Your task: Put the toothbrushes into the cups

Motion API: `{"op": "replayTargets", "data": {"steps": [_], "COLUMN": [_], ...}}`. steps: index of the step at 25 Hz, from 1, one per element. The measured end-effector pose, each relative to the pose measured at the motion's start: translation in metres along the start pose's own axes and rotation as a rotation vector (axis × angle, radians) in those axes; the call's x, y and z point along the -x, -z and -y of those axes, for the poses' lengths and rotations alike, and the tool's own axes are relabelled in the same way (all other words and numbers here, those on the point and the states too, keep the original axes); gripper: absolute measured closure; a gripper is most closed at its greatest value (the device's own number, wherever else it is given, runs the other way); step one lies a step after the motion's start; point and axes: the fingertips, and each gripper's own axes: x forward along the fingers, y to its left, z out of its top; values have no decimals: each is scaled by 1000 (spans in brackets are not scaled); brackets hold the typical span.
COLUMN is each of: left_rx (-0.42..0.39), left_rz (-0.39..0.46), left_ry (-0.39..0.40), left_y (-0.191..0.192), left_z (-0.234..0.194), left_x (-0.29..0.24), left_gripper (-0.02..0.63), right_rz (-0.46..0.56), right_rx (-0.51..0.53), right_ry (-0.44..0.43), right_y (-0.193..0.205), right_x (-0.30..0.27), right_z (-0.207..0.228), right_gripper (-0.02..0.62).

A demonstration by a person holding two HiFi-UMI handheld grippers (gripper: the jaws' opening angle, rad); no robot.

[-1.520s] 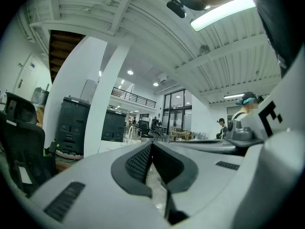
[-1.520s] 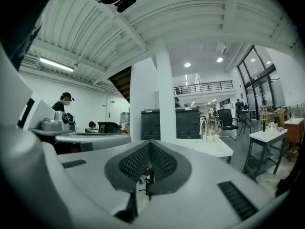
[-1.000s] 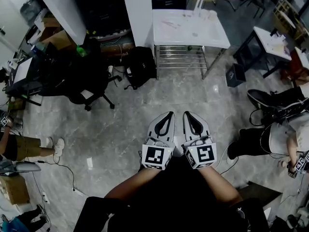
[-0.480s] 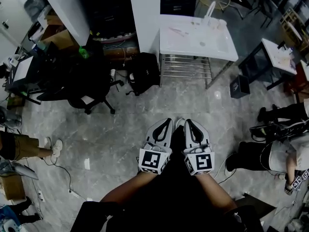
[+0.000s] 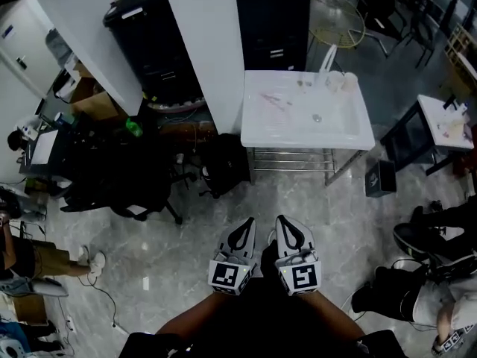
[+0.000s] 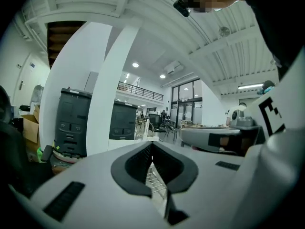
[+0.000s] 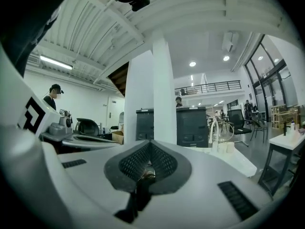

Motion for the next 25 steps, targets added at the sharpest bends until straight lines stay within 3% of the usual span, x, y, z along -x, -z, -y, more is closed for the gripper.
{"op": "replayTargets", "data": {"steps": [6, 11, 18, 21, 25], "left_rx": [-59, -74, -7, 17, 27], "left_rz": [-23, -72, -90, -92, -94], "left_ry": [9, -28, -48, -73, -78], "left_y": [-12, -9, -7, -11, -13], "left_z": [-3, -15, -28, -38, -51], "left_x": [-98, -150, -192, -204, -225], "left_gripper": [594, 593, 594, 594, 594], "right_rz": [-109, -106, -121, -184, -260], "right_rx": [-59, -60, -81, -130, -113], "right_ry": [-48, -119, -148, -170, -152], "right_y": [28, 28, 33, 49, 65], "right_x": [-54, -92, -125, -129, -137], "right_z": [72, 108, 145, 147, 159], "right_gripper": [577, 577, 577, 577, 577]}}
